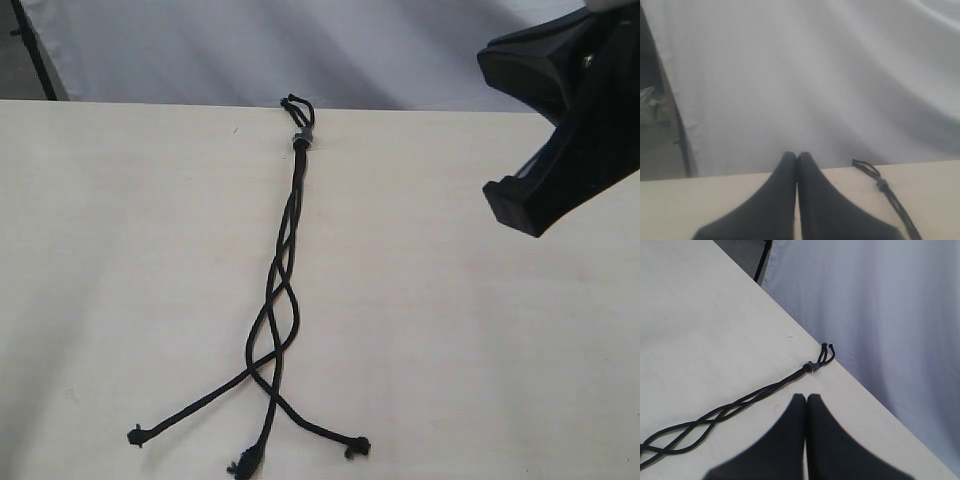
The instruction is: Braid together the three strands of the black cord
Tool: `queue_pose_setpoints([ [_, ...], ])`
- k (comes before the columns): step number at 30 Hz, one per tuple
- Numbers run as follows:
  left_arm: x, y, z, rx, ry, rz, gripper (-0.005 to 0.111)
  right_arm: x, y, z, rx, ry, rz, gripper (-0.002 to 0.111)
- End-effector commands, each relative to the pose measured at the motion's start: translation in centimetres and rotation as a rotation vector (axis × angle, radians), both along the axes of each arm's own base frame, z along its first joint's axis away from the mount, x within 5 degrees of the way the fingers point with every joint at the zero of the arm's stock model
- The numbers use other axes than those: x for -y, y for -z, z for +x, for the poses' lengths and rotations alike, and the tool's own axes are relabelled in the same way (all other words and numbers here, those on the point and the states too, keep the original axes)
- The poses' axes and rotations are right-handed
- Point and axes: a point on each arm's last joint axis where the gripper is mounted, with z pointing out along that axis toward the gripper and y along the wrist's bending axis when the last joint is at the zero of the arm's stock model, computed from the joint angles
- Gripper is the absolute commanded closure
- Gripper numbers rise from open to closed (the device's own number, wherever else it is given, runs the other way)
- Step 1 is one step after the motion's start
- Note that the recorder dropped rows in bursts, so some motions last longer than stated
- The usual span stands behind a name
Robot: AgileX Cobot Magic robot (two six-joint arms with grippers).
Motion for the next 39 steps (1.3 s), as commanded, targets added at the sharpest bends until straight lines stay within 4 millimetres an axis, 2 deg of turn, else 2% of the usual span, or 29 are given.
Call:
queue_pose_setpoints([
  [1,-0.3,3.1,-1.2,0.031,-0.043,-0.008,0.106,0.2,-0.1,0.0,0.014,0.004,-0.001,0.108],
  [6,-0.2,5.7,-2.0,0.097,-0.039,0.002,0.106,0.2,-0.1,0.0,0.014,0.004,-0.001,0.108],
  [10,-0.1,6.9,-2.4,0.134,-0.036,0.012,0.106,0.2,-0.1,0.0,0.014,0.004,-0.001,0.108],
  [18,-0.1,6.9,-2.6,0.14,-0.037,-0.002,0.106,0.2,-0.1,0.0,0.014,0.004,-0.001,0.108],
  [39,-0.3,8.3,-2.5,-0.013,-0.053,-0.039,0.106,0.2,-0.1,0.0,0.014,0.004,-0.001,0.108],
])
